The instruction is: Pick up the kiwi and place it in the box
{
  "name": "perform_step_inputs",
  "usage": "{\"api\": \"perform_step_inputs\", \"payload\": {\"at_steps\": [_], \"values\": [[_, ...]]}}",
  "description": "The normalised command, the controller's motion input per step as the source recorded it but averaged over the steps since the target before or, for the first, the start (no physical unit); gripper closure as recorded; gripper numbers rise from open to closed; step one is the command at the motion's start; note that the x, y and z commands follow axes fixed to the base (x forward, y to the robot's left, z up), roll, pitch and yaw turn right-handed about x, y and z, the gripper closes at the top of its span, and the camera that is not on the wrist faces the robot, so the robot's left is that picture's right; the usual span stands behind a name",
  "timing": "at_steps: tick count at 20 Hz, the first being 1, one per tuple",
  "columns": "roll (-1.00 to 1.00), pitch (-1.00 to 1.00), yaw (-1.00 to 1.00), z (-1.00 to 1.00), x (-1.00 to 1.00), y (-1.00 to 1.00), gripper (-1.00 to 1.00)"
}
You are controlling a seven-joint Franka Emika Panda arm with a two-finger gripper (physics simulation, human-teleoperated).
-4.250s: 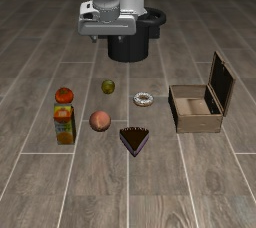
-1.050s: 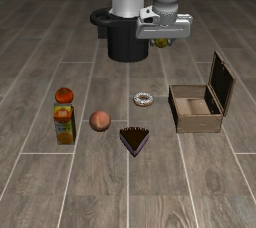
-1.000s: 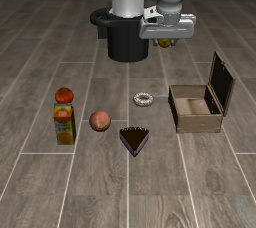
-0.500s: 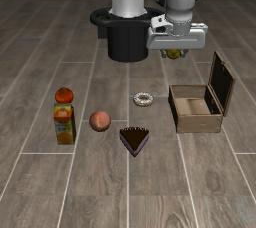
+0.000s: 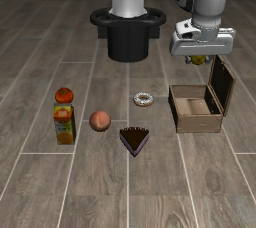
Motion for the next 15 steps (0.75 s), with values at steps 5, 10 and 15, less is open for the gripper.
{"api": "perform_step_inputs", "payload": {"at_steps": [5, 10, 15], "values": [[0.0, 0.0, 0.0, 0.0, 0.4, 0.0, -1.0], [0.0, 0.0, 0.0, 0.0, 0.0, 0.0, -1.0], [0.0, 0.0, 0.0, 0.0, 0.0, 0.0, -1.0]]}}
